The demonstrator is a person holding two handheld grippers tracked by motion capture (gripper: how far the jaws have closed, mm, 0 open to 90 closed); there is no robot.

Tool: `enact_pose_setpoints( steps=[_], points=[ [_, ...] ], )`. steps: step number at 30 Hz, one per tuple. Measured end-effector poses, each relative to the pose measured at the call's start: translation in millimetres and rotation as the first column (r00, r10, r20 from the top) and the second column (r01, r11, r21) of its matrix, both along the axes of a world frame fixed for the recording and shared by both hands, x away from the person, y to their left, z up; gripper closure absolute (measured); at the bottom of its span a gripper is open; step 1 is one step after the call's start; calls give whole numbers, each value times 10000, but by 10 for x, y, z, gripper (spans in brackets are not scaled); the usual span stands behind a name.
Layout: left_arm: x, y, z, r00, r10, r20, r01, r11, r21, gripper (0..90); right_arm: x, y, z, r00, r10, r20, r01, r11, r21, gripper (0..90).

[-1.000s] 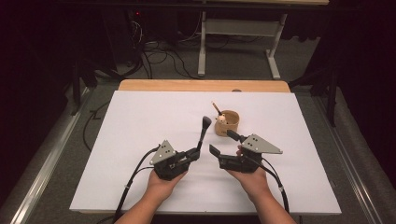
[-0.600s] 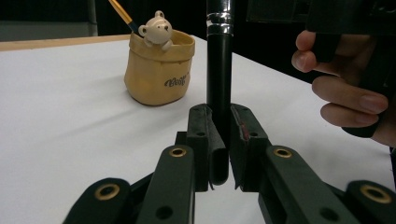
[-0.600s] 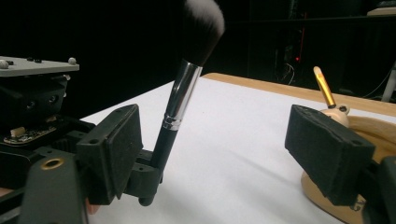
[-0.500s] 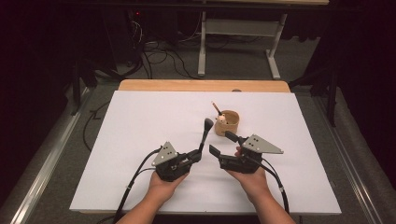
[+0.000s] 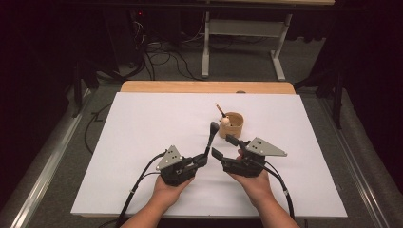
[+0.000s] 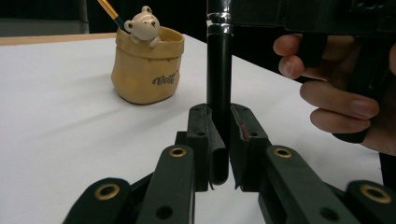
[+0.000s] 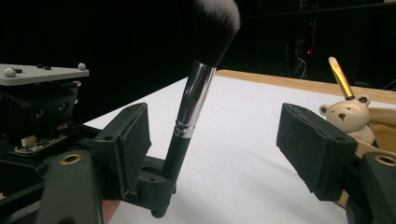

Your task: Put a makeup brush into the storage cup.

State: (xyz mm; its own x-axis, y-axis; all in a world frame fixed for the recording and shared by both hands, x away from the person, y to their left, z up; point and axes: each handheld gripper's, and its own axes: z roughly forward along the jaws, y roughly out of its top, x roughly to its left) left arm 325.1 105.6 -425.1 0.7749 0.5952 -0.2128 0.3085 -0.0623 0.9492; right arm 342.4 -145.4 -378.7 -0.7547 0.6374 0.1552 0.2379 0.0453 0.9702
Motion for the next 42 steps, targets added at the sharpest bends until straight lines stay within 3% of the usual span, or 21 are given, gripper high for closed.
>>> enact_pose_setpoints(
  steps=[11, 17, 42],
  points=[
    [-12, -26, -6, 9999, -105, 8, 105, 9999, -32, 793, -14, 16, -9, 9998, 133, -143, -129, 9996, 270, 281],
    [-18, -52, -13, 9998, -199, -13, 199, 9998, -98, 793, -5, 44, -34, 9989, 407, -235, -399, 9987, 322, 341],
    [-64, -99, 2, 9985, -555, 30, 555, 9979, -324, 793, -18, 59, -57, 9990, 416, -191, -405, 9978, 523, 580]
  ],
)
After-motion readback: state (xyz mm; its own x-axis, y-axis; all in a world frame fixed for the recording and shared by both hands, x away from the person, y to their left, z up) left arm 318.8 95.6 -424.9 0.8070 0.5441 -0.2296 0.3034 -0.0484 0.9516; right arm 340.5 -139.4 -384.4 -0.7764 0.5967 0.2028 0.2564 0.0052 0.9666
